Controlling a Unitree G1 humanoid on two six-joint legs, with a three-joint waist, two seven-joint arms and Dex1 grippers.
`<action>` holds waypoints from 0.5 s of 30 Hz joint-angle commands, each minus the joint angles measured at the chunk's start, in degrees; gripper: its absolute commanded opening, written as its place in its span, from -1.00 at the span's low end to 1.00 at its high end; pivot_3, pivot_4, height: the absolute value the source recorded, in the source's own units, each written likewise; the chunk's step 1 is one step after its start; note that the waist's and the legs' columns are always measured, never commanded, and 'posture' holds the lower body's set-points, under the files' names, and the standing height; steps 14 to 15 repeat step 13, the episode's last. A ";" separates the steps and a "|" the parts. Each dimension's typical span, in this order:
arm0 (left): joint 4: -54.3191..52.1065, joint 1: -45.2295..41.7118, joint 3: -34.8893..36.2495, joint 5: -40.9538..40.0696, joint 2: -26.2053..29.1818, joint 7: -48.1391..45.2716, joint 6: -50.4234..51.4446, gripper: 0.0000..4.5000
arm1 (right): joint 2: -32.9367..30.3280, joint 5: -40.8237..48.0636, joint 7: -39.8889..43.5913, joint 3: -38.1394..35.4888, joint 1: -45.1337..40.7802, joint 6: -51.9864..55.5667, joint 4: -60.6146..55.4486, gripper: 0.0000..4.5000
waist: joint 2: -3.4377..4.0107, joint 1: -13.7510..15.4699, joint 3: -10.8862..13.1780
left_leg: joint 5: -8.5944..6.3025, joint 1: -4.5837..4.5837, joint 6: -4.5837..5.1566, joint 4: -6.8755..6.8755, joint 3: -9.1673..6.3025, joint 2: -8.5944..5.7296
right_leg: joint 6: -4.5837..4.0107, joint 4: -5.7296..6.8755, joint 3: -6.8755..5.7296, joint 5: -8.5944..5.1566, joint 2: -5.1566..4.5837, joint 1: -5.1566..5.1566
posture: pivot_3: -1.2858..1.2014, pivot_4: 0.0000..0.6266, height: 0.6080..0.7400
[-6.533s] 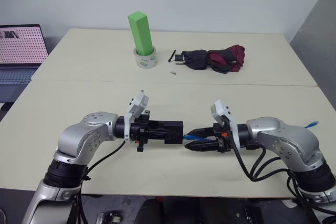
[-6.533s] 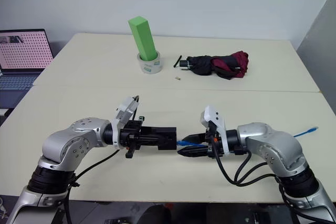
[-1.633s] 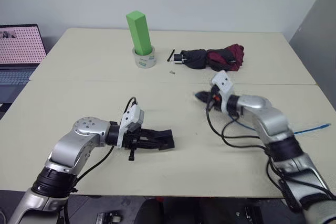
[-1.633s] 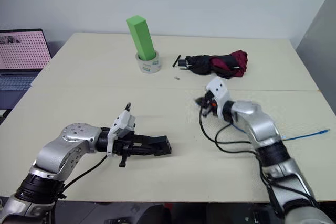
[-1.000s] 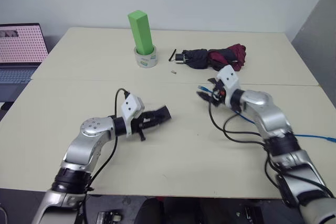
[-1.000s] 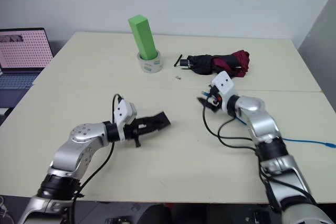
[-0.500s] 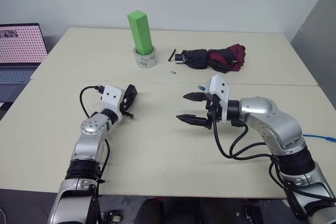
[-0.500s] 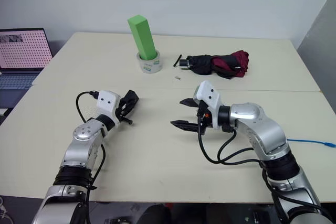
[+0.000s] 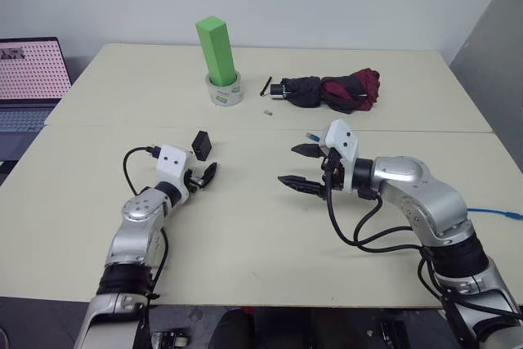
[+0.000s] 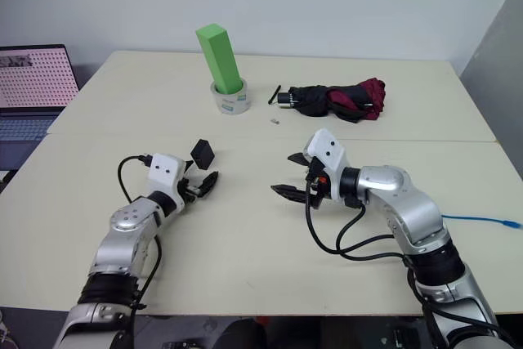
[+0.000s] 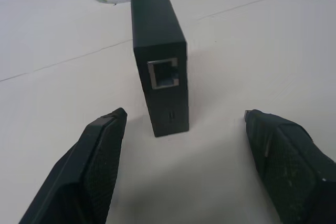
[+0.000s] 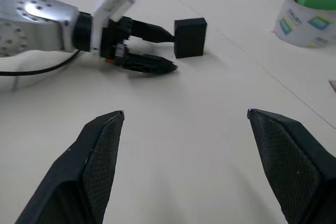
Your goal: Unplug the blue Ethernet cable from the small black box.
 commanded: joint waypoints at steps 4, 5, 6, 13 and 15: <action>-16.02 5.16 3.33 -3.71 5.93 -4.33 8.81 0.68 | -3.99 0.40 -1.48 -7.00 5.32 -1.58 -4.60 0.77 | 0.01 0.15 0.00 | 0.00 0.00 0.00 0.01 0.00 -0.03 | 0.00 -0.04 0.04 0.00 -0.01 0.05 | 0.03 -0.52 1.00; -18.09 5.79 4.56 -5.37 7.03 -5.65 10.61 0.68 | -5.03 0.81 -1.22 -8.48 6.86 -1.70 -5.12 0.77 | 0.00 0.21 0.00 | 0.00 0.01 0.01 0.01 0.01 -0.04 | 0.00 -0.03 0.04 0.00 -0.01 0.06 | 0.03 -0.52 1.00; -20.18 6.54 5.68 -7.01 8.36 -7.27 12.25 0.68 | -6.15 1.33 -0.83 -10.05 8.49 -1.79 -5.69 0.77 | 0.00 0.24 0.00 | -0.01 0.00 0.01 0.01 -0.01 -0.03 | 0.00 -0.04 0.01 0.00 -0.01 0.06 | 0.03 -0.52 1.00; -27.49 8.62 9.10 -14.28 12.86 -12.79 19.28 0.68 | -10.31 2.32 0.36 -15.48 13.35 -2.16 -6.16 0.77 | 0.03 0.17 0.02 | -0.02 0.09 0.03 -0.03 -0.01 -0.02 | 0.00 -0.06 0.03 0.00 0.02 0.16 | 0.03 -0.52 1.00; -27.49 8.62 9.10 -14.28 12.86 -12.79 19.28 0.68 | -10.31 2.32 0.36 -15.48 13.35 -2.16 -6.16 0.77 | 0.03 0.17 0.02 | -0.02 0.09 0.03 -0.03 -0.01 -0.02 | 0.00 -0.06 0.03 0.00 0.02 0.16 | 0.03 -0.52 1.00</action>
